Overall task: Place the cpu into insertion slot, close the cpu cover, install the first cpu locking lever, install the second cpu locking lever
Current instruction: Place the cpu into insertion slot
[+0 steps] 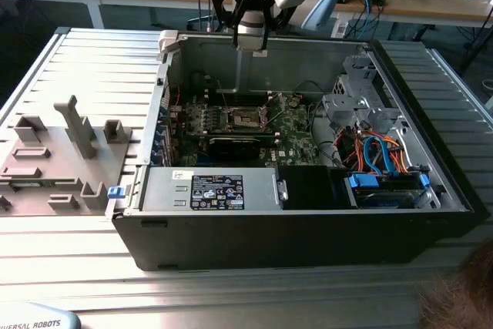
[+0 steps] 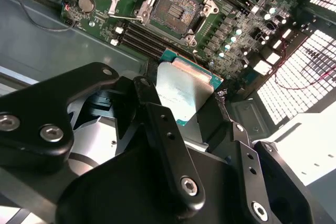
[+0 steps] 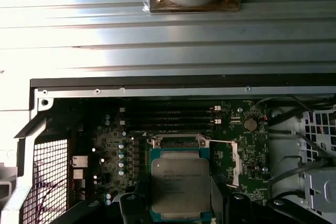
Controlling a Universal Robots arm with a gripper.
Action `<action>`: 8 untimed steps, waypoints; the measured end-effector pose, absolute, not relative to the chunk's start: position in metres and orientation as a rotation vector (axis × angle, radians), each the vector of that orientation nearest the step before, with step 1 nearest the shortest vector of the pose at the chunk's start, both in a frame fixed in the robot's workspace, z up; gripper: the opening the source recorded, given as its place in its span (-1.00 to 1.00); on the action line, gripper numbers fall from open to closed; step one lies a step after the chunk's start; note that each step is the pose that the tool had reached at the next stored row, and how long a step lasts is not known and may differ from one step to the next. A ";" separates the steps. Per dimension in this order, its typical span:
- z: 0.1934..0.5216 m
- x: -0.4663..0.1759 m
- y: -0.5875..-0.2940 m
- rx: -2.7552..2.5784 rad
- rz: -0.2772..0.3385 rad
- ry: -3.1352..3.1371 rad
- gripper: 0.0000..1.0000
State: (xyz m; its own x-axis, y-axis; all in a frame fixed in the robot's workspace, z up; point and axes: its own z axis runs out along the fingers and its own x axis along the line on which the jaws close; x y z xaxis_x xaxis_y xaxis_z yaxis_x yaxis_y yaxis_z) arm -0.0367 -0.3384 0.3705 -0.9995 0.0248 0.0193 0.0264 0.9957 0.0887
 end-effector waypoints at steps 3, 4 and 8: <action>0.370 -0.037 -0.338 -0.040 -0.139 -3.120 0.08; 0.370 -0.037 -0.338 -0.040 -0.139 -3.120 0.08; 0.368 -0.037 -0.338 -0.040 -0.139 -3.120 0.08</action>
